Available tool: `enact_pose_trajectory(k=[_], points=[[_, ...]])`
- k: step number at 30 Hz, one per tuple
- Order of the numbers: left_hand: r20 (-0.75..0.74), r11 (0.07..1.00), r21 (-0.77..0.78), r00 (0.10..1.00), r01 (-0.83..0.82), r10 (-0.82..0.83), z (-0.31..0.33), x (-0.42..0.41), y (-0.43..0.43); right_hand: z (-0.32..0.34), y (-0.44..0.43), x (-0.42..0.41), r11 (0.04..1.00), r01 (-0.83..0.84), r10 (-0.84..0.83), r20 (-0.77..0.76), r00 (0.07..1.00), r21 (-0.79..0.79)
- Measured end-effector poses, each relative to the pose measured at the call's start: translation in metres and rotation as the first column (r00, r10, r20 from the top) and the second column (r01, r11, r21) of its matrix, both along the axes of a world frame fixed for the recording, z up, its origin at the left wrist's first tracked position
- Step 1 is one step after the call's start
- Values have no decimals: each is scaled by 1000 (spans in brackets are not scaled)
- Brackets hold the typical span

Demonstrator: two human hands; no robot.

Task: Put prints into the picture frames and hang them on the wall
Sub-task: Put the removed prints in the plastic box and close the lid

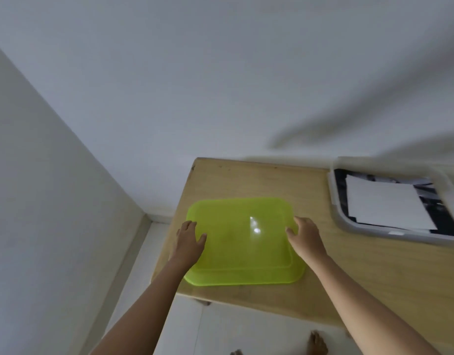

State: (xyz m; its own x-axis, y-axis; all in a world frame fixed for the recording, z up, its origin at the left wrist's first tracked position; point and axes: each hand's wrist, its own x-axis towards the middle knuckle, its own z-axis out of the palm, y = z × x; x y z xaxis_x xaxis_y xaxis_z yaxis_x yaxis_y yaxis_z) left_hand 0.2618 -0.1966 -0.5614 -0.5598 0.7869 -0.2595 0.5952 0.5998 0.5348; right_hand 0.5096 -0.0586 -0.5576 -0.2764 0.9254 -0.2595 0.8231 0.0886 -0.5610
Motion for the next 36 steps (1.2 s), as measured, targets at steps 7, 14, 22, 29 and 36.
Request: enact_pose_trajectory(k=[7,14,22,29,36], points=[[-7,999,-29,1000,-30,30,-35,-3,-44,-28,-32,-8,992,111,-118,121,986,65],[76,993,21,990,-117,115,-41,10,-39,-34,-40,-15,967,250,-248,-38,968,49],[163,971,53,962,-231,220,-30,6,-36,-32,-42,-12,969,246,-237,-200,951,21],[125,947,207,966,-247,224,19,25,20,15,-2,11,951,256,-187,-339,922,172],[105,939,312,987,-147,120,61,109,105,54,65,106,907,351,-254,-364,896,234]])
